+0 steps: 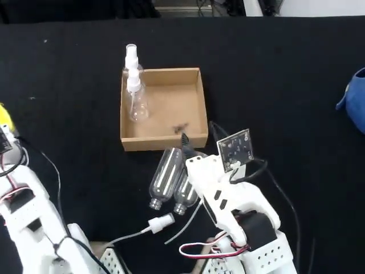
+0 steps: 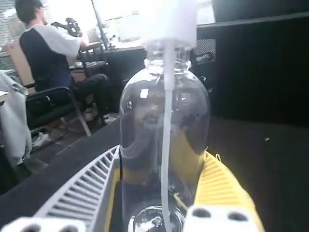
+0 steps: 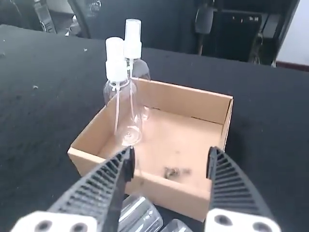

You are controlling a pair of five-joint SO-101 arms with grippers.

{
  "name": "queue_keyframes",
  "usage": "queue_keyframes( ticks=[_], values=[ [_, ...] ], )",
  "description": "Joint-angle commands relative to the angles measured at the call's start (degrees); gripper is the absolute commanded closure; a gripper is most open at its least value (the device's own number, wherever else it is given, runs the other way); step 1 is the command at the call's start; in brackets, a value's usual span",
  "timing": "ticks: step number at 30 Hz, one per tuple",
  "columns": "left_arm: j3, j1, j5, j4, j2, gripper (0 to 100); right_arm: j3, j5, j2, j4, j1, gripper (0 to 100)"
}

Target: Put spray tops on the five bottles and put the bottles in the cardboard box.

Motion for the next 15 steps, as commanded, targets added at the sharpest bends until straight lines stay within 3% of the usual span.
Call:
queue_keyframes(
  ticks=[1, 15],
  values=[
    [-4.4, -3.2, -0.3, -11.3, 8.2, 97, -0.3, -0.3, -0.8, -0.2, 1.6, 77.9],
    [-4.1, -7.2, -0.3, -32.4, 32.4, 97, -0.2, -0.3, -0.8, -0.2, 1.7, 77.9]
  ],
)
